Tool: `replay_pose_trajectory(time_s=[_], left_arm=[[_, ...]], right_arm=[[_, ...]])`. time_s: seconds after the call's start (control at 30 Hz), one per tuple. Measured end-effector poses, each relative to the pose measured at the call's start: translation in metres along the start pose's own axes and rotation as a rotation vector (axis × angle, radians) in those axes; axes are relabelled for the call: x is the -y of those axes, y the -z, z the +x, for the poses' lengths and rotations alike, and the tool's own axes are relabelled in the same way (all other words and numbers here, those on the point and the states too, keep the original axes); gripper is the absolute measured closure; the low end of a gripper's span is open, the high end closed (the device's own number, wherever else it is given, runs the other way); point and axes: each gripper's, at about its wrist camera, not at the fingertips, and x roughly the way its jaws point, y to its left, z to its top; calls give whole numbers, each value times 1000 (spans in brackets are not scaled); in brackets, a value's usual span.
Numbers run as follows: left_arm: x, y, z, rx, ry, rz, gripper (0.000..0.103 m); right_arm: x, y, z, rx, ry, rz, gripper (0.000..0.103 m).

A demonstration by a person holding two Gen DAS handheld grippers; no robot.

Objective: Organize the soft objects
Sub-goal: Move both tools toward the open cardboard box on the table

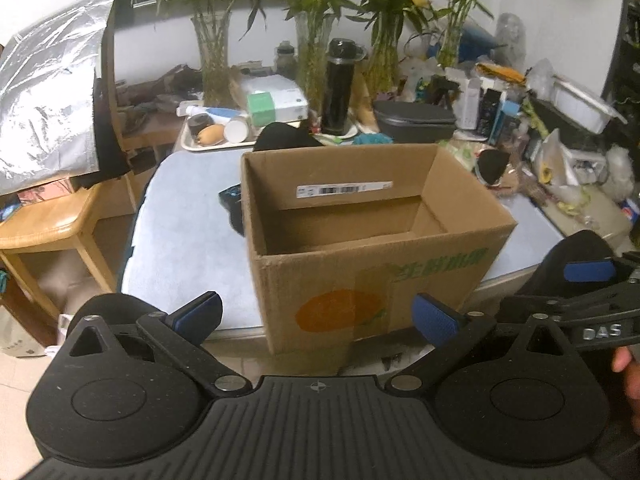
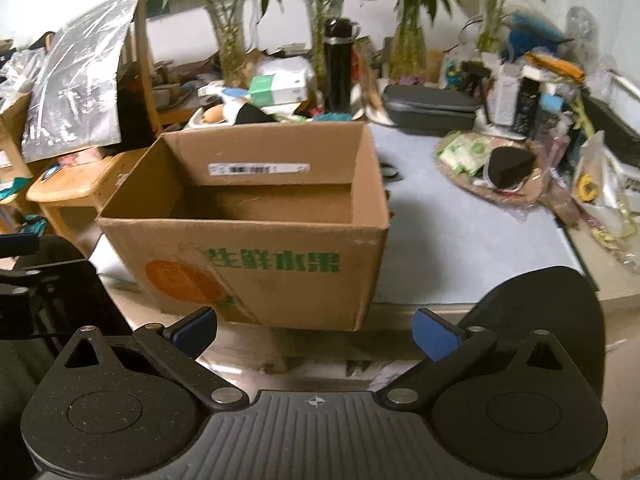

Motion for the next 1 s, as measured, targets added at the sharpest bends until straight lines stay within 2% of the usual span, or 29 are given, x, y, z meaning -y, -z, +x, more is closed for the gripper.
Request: replay_pose_trajectory(time_s=[0.27,0.47,0.63,0.8,1.0], left_arm=[[-9,-1,13,-11,20,-31,0],[-12,-1,21,-30,4,-29,0],[-16,1,27,-49,40,-35,0],[-14,2,28,-41,25,-20,0],[-21,-5,27,-27,39,-66,0]], right_arm=[[10,-4,4,39,56,38,0],[18,4,15,68,103,80,0],[23,4,20,54,65,89,0],[19,0,21,60,65,45,0],[22,-7,24,51,34,53,0]])
